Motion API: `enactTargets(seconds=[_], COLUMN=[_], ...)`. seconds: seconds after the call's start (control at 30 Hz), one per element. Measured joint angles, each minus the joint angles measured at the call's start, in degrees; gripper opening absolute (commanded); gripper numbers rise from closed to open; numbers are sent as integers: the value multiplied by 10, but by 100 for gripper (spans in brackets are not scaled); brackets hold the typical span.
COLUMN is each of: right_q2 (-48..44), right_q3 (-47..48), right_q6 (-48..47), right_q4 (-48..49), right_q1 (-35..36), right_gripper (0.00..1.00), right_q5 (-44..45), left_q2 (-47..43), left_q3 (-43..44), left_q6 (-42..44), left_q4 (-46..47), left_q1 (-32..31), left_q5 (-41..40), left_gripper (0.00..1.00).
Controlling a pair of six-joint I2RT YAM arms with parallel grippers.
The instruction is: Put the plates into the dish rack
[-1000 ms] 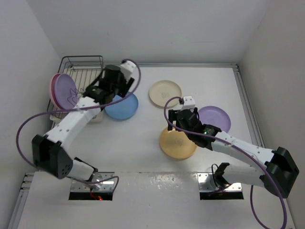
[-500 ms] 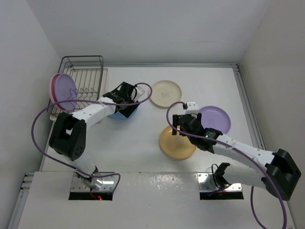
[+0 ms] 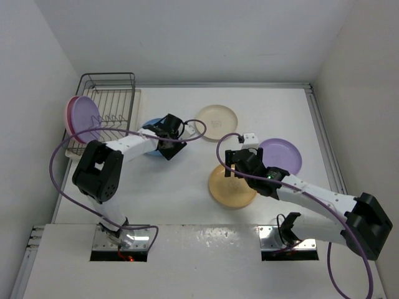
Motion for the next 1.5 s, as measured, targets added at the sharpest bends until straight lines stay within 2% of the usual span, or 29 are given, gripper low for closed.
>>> enactTargets(seconds=[0.1, 0.2, 0.27, 0.33, 0.47, 0.8, 0.83, 0.87, 0.9, 1.0, 1.07, 1.17, 1.3, 1.4, 1.5], right_q2=[0, 0, 1, 1, -2, -21, -21, -21, -22, -25, -27, -34, -43, -47, -47], right_q3=[0, 0, 0, 0, 0, -2, -2, -2, -2, -2, -2, -2, -8, -17, -22], right_q6=[0, -1, -2, -3, -4, -5, -5, -6, -7, -10, -11, -12, -12, -12, -10], right_q4=[0, 0, 0, -2, -6, -7, -7, -7, -7, -7, -7, -7, -7, -7, -7], right_q1=[-1, -3, -3, -3, -3, -6, -7, -7, -7, -7, -8, -10, -10, -10, -10], right_gripper=[87, 87, 87, 87, 87, 87, 87, 87, 87, 87, 87, 87, 87, 87, 87], right_q5=[0, 0, 0, 0, 3, 16, 16, 16, 17, 19, 19, 19, 24, 25, 25], left_q2=[22, 56, 71, 71, 62, -31, -34, -38, -43, -64, -90, -149, -230, -239, -217], left_q3=[1, 1, 7, 18, 26, -87, -92, -97, -102, -113, -117, -120, -116, -106, -106], left_q6=[9, 15, 21, 31, 38, 81, 84, 87, 89, 98, 102, 103, 78, 30, -29], left_q4=[6, 14, 16, 20, 31, 6, 3, -1, -3, -20, -36, -51, -52, -44, -40], left_q1=[0, 0, 0, -3, -13, -77, -84, -91, -97, -120, -133, -132, -66, 8, 53], left_q5=[-3, -9, -16, -23, -24, 8, 9, 12, 16, 42, 54, 73, 77, 42, -7], left_gripper=[35, 28, 11, 0, 0, 0, 6, 16, 37, 69, 77, 81, 79, 75, 73])
